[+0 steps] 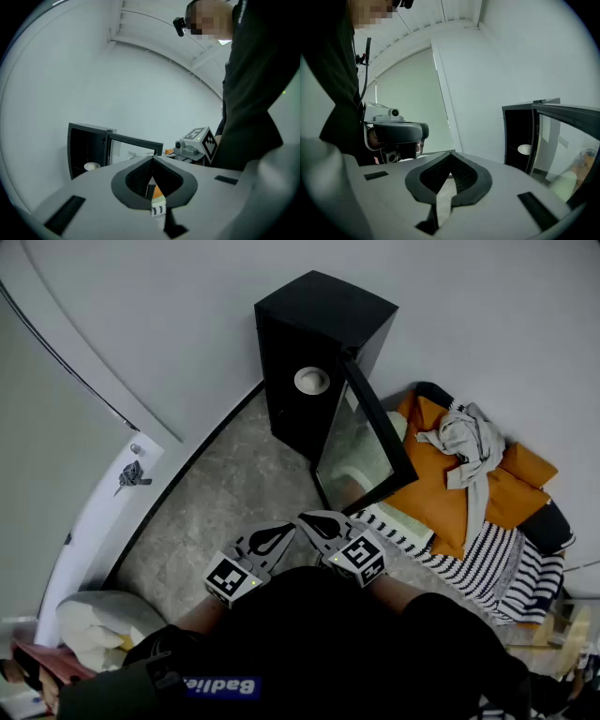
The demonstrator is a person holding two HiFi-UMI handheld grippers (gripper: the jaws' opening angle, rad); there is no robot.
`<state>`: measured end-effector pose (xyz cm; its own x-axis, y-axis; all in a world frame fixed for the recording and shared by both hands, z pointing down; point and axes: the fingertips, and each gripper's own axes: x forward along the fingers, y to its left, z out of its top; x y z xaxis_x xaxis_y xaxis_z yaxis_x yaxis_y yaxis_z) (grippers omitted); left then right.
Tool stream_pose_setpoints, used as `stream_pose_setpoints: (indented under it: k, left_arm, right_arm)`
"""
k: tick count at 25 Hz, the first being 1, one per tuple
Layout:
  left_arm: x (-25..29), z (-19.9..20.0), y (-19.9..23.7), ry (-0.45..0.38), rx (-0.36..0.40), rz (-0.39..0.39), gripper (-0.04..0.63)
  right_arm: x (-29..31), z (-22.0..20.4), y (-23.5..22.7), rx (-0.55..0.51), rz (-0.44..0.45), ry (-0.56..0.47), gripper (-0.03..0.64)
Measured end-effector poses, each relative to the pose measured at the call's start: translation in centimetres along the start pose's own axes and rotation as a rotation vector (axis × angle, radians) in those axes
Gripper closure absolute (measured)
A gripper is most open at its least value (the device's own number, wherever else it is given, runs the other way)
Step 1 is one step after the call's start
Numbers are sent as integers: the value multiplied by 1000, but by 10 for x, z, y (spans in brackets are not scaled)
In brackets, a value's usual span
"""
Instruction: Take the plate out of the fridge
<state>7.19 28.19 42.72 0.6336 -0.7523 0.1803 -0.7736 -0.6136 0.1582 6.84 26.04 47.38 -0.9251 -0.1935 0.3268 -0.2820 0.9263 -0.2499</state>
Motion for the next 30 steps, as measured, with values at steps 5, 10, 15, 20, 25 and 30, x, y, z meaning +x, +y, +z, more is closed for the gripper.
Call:
stream_pose_setpoints:
  k: [5,10,15,20,25,30]
  left_arm:
    - [0,1,2,-7,3,0,589]
    - [0,1,3,-2,-2,6,589]
    - [2,0,2,-3,-4,12,589]
    - [7,2,2,-1,-5,20,589]
    - [20,8,0,1,4,34,589]
    - [38,12,0,8,9,63,589]
  right_arm:
    - [1,1,0,-6,1,0,606]
    - [2,1,0,-6,6,2,606]
    - [2,0,1,9,31,-4,606]
    - [-1,2,-6,15,35,-7,606]
    - [-10,6,-18,20,46,-19,606]
    - [-17,7,-33,20,77,-27,606]
